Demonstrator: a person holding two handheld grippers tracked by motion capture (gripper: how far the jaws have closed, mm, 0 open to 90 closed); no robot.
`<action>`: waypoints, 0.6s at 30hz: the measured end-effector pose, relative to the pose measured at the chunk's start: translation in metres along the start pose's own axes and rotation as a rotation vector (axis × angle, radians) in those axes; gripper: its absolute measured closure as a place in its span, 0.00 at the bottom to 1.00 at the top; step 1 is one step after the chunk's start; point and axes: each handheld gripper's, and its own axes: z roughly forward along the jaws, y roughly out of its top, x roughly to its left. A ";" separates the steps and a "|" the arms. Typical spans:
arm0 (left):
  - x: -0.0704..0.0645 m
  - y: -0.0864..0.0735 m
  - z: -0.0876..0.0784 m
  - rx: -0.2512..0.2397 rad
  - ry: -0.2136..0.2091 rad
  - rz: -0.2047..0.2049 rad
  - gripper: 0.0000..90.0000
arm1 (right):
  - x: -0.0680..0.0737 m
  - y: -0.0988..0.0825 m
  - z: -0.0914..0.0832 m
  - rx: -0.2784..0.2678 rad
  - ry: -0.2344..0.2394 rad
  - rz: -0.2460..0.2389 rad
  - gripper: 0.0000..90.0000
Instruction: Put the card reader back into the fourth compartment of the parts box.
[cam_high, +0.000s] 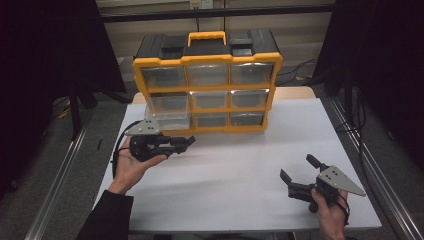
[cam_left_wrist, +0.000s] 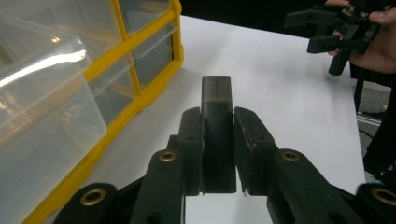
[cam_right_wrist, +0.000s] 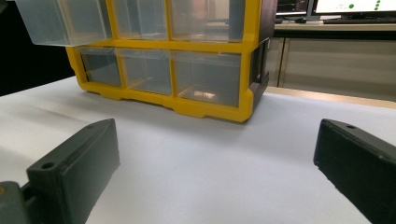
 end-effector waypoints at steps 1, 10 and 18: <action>0.000 0.001 -0.002 -0.004 0.005 0.002 0.82 | 0.000 0.000 0.000 0.002 0.000 0.000 0.00; 0.001 0.010 -0.020 0.005 0.012 0.020 0.82 | 0.001 -0.001 -0.004 -0.001 -0.001 0.001 0.00; 0.002 0.017 -0.037 0.007 0.047 0.043 0.82 | 0.001 -0.001 -0.005 0.002 -0.006 0.004 0.00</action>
